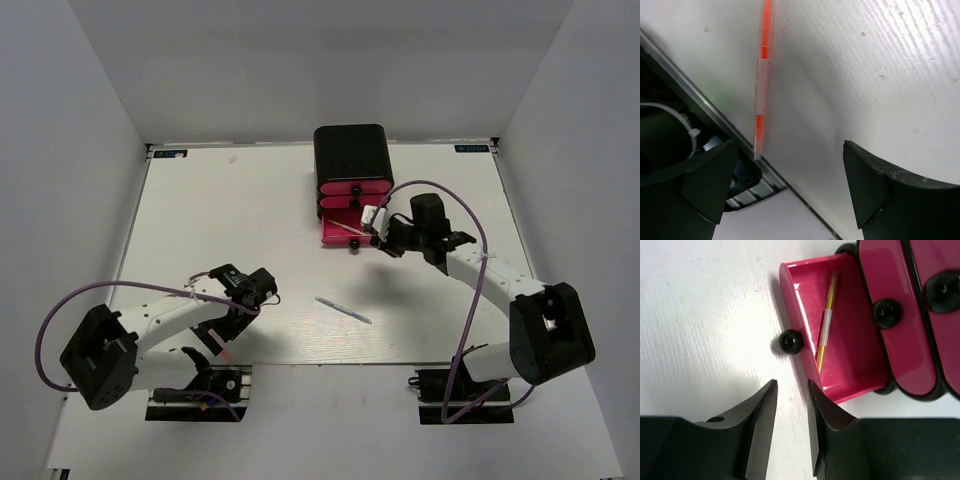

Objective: Sort the stationery into containers
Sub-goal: Grab a piece of stationery with the left arm

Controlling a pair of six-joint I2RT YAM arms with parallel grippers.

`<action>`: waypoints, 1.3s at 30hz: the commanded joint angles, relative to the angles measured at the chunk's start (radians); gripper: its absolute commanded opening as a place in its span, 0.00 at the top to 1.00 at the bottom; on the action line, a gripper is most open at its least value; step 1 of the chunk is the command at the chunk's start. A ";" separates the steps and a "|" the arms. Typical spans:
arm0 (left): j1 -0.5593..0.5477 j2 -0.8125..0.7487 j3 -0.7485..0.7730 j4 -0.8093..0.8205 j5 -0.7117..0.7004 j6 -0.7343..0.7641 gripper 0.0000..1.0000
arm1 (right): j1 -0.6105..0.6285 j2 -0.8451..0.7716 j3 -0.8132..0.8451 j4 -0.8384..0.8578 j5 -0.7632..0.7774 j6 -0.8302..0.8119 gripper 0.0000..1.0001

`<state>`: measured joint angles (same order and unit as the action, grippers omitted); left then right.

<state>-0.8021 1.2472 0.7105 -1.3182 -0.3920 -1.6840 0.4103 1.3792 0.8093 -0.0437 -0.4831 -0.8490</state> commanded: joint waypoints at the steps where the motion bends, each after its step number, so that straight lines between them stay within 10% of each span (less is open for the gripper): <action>1: 0.006 -0.081 -0.058 0.086 -0.005 -0.036 0.06 | -0.022 -0.046 -0.015 0.068 -0.044 0.040 0.64; 28: 0.015 -0.195 -0.255 0.284 0.036 -0.075 0.24 | -0.145 -0.129 -0.078 0.045 -0.133 0.074 0.64; 39: 0.024 -0.095 -0.217 0.340 0.045 -0.075 0.78 | -0.162 -0.135 -0.047 0.044 -0.166 0.082 0.64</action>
<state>-0.7826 1.1084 0.5129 -1.0485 -0.3550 -1.7401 0.2577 1.2736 0.7364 -0.0048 -0.6147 -0.7807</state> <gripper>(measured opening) 0.263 0.363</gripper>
